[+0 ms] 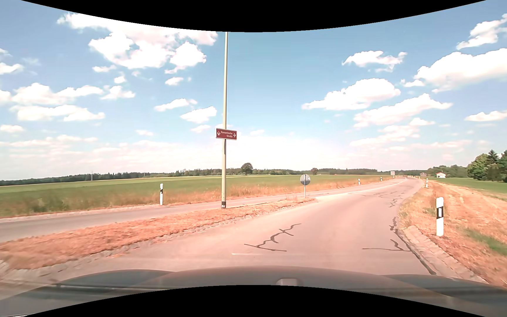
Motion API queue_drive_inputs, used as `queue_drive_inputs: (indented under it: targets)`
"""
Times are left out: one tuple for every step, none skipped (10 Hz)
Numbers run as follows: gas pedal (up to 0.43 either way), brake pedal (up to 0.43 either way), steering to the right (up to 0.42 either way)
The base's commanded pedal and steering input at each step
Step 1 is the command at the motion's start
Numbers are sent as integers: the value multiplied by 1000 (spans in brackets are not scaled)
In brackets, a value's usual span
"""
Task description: Follow the waypoints while adhering to traffic rules and regulations
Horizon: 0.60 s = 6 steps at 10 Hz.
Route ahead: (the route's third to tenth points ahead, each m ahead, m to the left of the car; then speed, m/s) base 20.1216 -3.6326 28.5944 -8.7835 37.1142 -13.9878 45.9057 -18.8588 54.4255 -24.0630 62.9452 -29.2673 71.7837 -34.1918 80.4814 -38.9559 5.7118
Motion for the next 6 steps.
queue_drive_inputs:
  targets:
    - [118,0,173]
    - [118,0,173]
    - [118,0,173]
    - [118,0,173]
    - [118,0,172]
    - [118,0,174]
